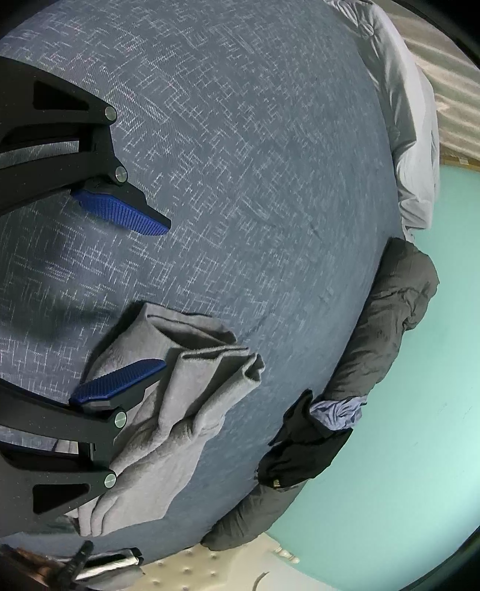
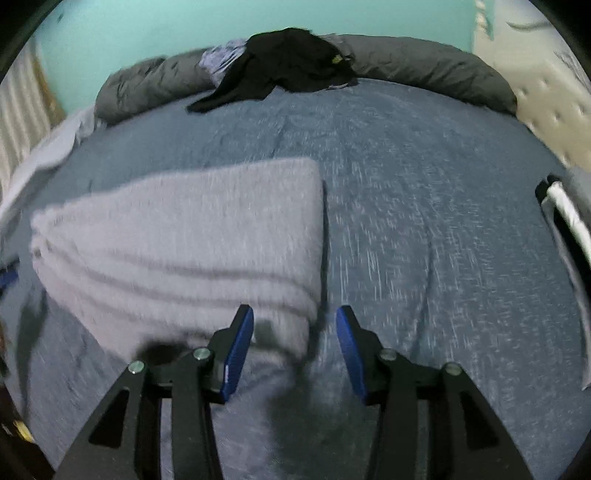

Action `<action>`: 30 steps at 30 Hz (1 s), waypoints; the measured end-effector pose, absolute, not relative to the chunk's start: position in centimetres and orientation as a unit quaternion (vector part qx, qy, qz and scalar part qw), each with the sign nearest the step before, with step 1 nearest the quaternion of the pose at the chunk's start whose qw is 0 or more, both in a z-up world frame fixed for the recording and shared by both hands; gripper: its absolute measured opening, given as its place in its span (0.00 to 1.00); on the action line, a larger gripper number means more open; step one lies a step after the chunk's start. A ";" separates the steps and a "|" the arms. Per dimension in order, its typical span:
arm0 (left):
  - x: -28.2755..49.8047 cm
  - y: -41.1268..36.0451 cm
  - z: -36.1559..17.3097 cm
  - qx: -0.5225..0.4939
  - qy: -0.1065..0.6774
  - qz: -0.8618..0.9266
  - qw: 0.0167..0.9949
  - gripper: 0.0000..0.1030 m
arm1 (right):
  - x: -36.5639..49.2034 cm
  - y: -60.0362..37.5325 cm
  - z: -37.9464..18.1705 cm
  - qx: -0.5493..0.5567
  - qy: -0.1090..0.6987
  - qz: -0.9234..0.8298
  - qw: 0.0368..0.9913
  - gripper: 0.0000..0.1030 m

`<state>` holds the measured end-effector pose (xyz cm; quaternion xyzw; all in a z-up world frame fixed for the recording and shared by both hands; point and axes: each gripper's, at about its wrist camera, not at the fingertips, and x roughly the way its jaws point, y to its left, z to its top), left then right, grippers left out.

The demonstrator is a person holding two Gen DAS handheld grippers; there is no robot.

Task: Fold clothes

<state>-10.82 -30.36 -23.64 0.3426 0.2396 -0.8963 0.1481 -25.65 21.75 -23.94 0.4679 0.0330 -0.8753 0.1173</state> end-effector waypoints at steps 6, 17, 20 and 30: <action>-10.8 -29.6 -23.7 0.345 0.236 -0.896 0.149 0.71 | -24.4 19.9 -25.8 0.463 0.083 -0.876 0.104 0.46; -10.7 -30.1 -23.9 0.344 0.241 -0.895 0.153 0.71 | -27.2 18.8 -28.7 0.462 0.136 -0.876 0.035 0.46; -10.8 -30.1 -24.0 0.344 0.238 -0.895 0.154 0.71 | -27.5 18.1 -28.5 0.447 0.156 -0.880 0.037 0.46; -10.8 -30.1 -24.1 0.347 0.234 -0.895 0.155 0.71 | -27.2 23.1 -26.0 0.400 -0.004 -0.916 0.015 0.09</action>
